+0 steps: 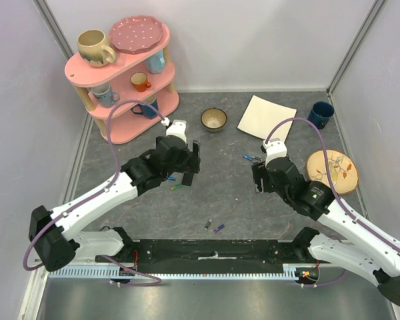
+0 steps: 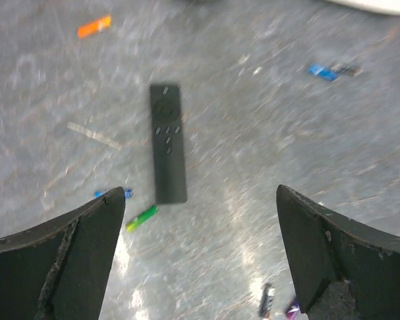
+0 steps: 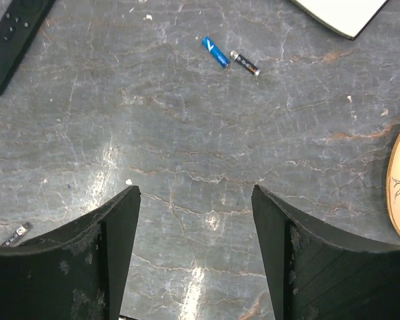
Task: Load the batteries into the remote control
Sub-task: Reset both arms
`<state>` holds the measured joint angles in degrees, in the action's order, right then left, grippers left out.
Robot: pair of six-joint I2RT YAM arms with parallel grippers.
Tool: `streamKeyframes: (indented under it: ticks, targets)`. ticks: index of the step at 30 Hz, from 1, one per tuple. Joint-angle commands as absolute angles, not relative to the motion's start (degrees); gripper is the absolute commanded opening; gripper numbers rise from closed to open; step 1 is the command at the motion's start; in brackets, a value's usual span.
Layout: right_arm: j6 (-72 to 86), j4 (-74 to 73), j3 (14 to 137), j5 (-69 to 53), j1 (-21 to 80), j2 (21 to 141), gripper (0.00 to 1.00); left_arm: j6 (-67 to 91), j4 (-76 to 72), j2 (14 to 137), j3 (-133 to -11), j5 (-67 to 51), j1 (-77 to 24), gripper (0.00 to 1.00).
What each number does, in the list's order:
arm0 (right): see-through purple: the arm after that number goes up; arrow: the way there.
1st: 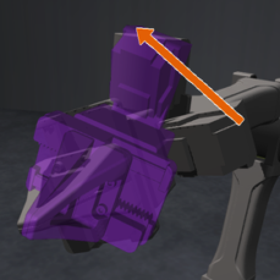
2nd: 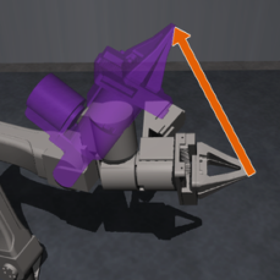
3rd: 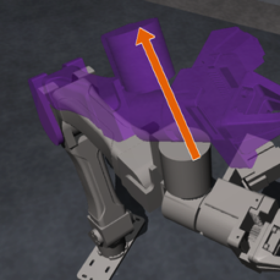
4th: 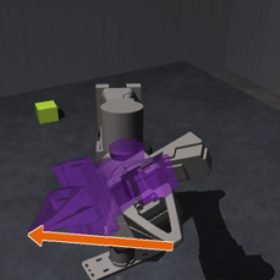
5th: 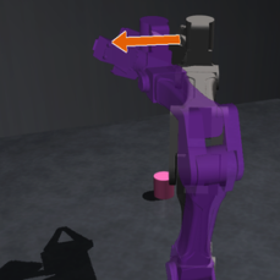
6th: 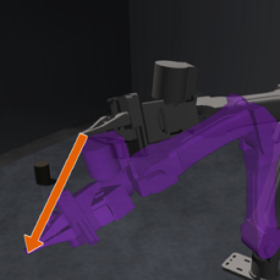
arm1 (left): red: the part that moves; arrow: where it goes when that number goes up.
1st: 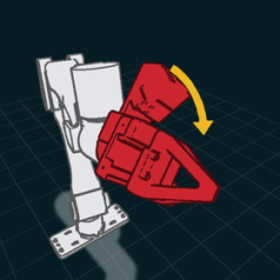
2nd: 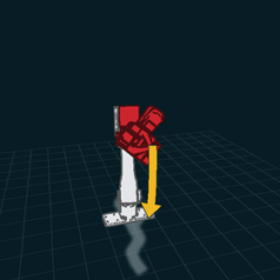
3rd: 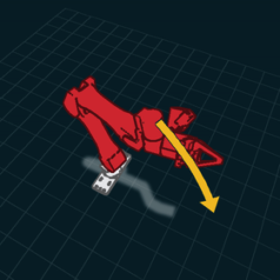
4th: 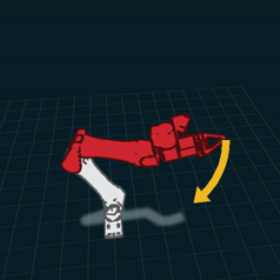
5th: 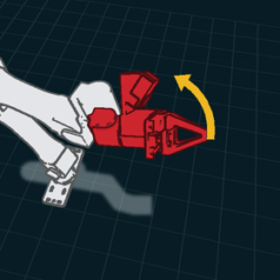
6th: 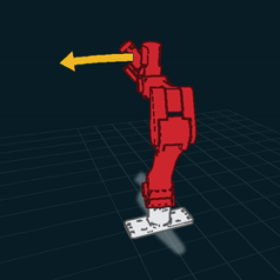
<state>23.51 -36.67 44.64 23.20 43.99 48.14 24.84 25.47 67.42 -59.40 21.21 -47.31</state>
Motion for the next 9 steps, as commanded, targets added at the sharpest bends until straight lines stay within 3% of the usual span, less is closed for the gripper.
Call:
streamKeyframes:
  ticks: [1,9]
  targets:
    - [24.87,-31.82,44.56,27.15,43.77,45.44,0.76,34.71,32.17,70.31,-56.25,23.66,-47.11,0.99]
    - [27.07,-29.71,44.21,26.37,43.77,48.07,0.76,28.39,23.41,64.01,-49.23,9.88,-47.11,0.99]
